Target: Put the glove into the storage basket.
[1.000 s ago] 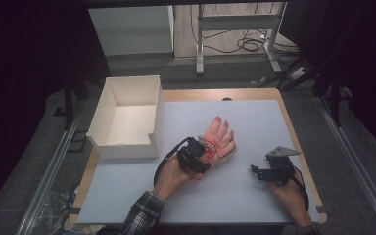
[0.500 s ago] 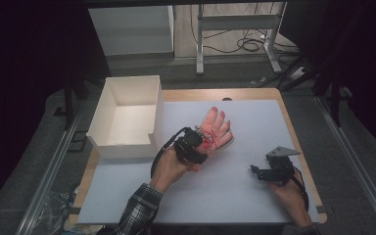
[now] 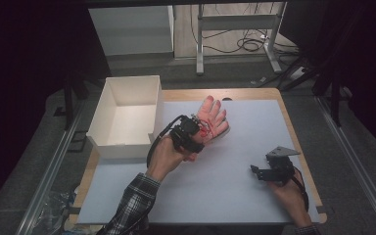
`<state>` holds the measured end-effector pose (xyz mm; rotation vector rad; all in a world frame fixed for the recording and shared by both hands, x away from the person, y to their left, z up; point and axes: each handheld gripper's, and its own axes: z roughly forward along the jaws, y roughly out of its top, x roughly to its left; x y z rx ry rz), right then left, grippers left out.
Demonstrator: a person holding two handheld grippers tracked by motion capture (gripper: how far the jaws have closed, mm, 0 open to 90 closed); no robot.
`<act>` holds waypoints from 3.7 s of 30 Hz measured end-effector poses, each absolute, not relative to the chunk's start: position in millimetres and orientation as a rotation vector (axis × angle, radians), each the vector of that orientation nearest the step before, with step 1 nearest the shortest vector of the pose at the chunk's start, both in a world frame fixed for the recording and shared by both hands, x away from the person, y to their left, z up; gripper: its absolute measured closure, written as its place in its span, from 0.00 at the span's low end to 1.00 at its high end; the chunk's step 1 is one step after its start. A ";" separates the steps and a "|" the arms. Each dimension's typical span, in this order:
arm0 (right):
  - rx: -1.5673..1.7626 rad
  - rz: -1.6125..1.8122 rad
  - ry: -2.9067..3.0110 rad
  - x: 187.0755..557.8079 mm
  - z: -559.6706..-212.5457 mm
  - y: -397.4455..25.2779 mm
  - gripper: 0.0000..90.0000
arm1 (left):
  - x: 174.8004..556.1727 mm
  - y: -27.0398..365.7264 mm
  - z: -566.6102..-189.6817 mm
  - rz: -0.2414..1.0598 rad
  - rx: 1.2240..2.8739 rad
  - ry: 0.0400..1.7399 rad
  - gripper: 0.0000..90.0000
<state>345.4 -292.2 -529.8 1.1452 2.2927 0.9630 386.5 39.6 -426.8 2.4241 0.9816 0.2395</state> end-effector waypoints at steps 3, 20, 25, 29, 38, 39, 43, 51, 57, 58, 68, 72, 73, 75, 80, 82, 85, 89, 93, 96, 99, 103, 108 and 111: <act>1.144 0.963 2.292 345.4 -529.8 -292.2 0.24 | 389.4 41.6 -421.7 0.247 2.419 0.994 0.54; 1.144 0.965 2.291 345.3 -529.9 -292.2 0.24 | 424.0 73.3 -379.4 0.298 2.364 1.121 0.54; 1.144 0.965 2.292 345.3 -529.9 -292.2 0.24 | 431.8 85.7 -371.2 0.313 2.336 1.165 0.54; 1.143 0.965 2.291 345.3 -529.9 -292.2 0.24 | 436.2 95.5 -364.9 0.317 2.306 1.191 0.54; 1.143 0.965 2.291 345.3 -529.9 -292.2 0.24 | 442.7 114.6 -353.8 0.372 2.271 1.254 0.53; 1.143 0.965 2.291 345.3 -529.9 -292.2 0.24 | 443.4 119.6 -351.5 0.381 2.258 1.270 0.53; 1.143 0.965 2.291 345.3 -529.9 -292.2 0.24 | 444.1 130.6 -348.1 0.411 2.240 1.299 0.53; 1.143 0.965 2.291 345.3 -530.0 -292.1 0.24 | 444.2 160.0 -344.1 0.449 2.188 1.385 0.53; 1.141 0.965 2.290 345.3 -530.0 -292.2 0.24 | 441.9 179.6 -345.7 0.496 2.166 1.442 0.53; 1.141 0.965 2.290 345.3 -530.0 -292.2 0.24 | 441.9 179.6 -345.7 0.496 2.166 1.442 0.53; 1.141 0.964 2.289 345.3 -530.0 -292.1 0.24 | 440.4 204.8 -359.0 0.530 2.108 1.525 0.53; 1.141 0.963 2.289 345.3 -530.0 -292.1 0.24 | 440.9 214.2 -367.8 0.525 2.092 1.563 0.53; 1.141 0.963 2.289 345.3 -530.0 -292.1 0.24 | 441.4 219.1 -372.9 0.522 2.081 1.581 0.53; 1.141 0.963 2.289 345.3 -530.0 -292.1 0.24 | 442.2 222.7 -378.7 0.519 2.073 1.598 0.53; 1.141 0.963 2.289 345.3 -530.0 -292.1 0.24 | 444.7 226.9 -392.4 0.518 2.068 1.621 0.52; 1.141 0.963 2.289 345.3 -530.0 -292.1 0.24 | 446.0 227.1 -400.1 0.513 2.057 1.625 0.52; 1.142 0.963 2.289 345.2 -530.0 -292.1 0.24 | 448.8 225.4 -411.7 0.511 2.052 1.625 0.51; 1.142 0.963 2.289 345.2 -530.0 -292.1 0.24 | 455.4 220.2 -429.9 0.501 2.053 1.642 0.51; 1.141 0.963 2.289 345.2 -530.0 -292.1 0.24 | 460.0 217.5 -438.9 0.483 2.058 1.654 0.51; 1.141 0.963 2.289 345.3 -530.0 -292.1 0.24 | 463.9 213.7 -446.3 0.479 2.071 1.668 0.50; 1.141 0.963 2.289 345.2 -530.0 -292.1 0.24 | 467.8 210.3 -451.8 0.475 2.087 1.681 0.49; 1.141 0.963 2.288 345.2 -530.0 -292.1 0.24 | 473.2 206.1 -458.0 0.474 2.112 1.708 0.48; 1.141 0.963 2.288 345.2 -530.0 -292.1 0.24 | 480.2 202.0 -469.3 0.448 2.146 1.740 0.47; 1.141 0.963 2.288 345.2 -530.0 -292.1 0.24 | 483.8 199.7 -473.8 0.425 2.163 1.758 0.46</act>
